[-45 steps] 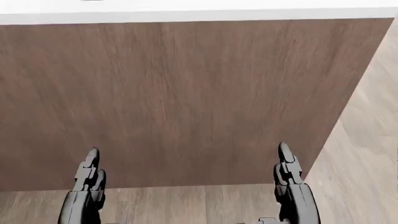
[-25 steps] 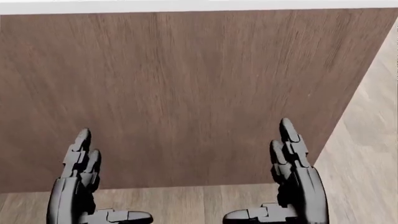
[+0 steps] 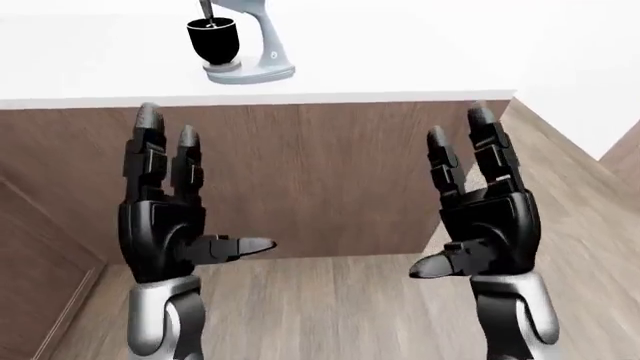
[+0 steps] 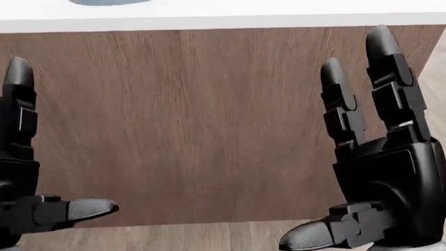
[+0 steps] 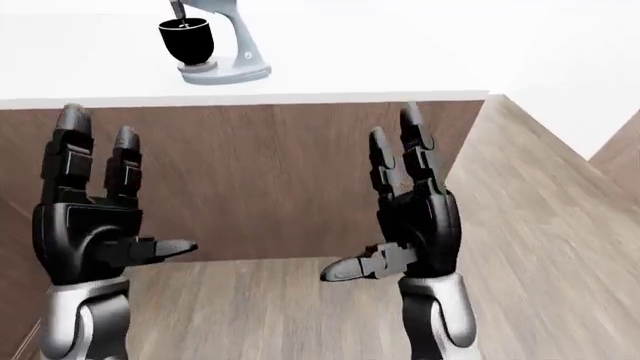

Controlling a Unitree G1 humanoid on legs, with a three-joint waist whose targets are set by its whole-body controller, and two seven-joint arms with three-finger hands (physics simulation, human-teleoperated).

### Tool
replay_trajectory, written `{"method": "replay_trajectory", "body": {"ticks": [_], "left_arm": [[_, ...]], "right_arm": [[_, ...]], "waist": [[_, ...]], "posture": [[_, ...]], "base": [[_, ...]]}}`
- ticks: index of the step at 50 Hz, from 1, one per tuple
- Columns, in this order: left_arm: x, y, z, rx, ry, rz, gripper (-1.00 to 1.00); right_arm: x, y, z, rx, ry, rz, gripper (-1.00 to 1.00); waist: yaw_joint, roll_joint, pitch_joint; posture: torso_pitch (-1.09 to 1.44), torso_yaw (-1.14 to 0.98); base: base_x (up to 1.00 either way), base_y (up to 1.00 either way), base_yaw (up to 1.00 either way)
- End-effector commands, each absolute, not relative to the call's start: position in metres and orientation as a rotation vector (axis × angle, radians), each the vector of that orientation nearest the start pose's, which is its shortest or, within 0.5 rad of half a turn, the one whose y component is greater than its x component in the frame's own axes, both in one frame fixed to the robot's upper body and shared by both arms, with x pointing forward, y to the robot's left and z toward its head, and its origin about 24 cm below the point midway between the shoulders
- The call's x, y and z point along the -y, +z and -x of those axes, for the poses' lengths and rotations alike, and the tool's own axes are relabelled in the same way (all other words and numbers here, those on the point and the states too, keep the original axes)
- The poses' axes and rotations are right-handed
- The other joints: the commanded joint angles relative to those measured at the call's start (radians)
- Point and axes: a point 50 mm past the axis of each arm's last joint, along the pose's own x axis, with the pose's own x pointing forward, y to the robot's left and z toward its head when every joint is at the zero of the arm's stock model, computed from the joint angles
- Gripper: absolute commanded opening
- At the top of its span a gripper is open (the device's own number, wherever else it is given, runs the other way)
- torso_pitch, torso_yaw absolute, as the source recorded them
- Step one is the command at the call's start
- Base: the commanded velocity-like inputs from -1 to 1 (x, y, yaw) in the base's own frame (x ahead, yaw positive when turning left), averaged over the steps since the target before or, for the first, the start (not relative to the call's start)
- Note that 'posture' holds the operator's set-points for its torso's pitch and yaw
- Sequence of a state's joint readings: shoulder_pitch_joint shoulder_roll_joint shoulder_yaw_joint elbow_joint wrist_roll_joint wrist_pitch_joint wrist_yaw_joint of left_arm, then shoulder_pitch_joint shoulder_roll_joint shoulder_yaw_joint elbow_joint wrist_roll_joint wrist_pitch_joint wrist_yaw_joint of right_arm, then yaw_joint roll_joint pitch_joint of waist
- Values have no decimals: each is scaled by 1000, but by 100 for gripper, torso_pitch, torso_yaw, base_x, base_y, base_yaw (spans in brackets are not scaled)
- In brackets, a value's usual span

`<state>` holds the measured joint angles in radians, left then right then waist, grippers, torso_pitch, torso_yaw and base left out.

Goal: Open the stand mixer head.

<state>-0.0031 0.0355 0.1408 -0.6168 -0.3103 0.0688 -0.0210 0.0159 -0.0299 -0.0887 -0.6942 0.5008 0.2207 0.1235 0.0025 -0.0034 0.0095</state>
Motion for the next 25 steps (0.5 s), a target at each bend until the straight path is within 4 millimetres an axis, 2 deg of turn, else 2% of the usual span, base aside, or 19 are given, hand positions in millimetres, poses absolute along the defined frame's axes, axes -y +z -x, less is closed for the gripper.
{"method": "replay_trajectory", "body": {"ticks": [1, 8, 14, 25], "left_arm": [[-178, 193, -211, 644, -14, 216, 95], [-178, 216, -198, 711, -32, 226, 95], [-174, 237, -179, 788, -84, 255, 95], [-176, 238, -177, 800, -77, 257, 95]], "right_arm": [[153, 198, -204, 545, 284, -420, 100], [150, 228, -183, 603, 319, -466, 100], [149, 241, -171, 640, 347, -487, 100], [150, 243, -169, 658, 332, -488, 100]], "waist": [[1, 0, -13], [3, -1, -5], [3, -3, -1], [5, -6, 7]], "posture": [[0, 0], [0, 0], [0, 0], [0, 0]], "base": [[0, 0, 0], [0, 0, 0], [0, 0, 0], [0, 0, 0]]}}
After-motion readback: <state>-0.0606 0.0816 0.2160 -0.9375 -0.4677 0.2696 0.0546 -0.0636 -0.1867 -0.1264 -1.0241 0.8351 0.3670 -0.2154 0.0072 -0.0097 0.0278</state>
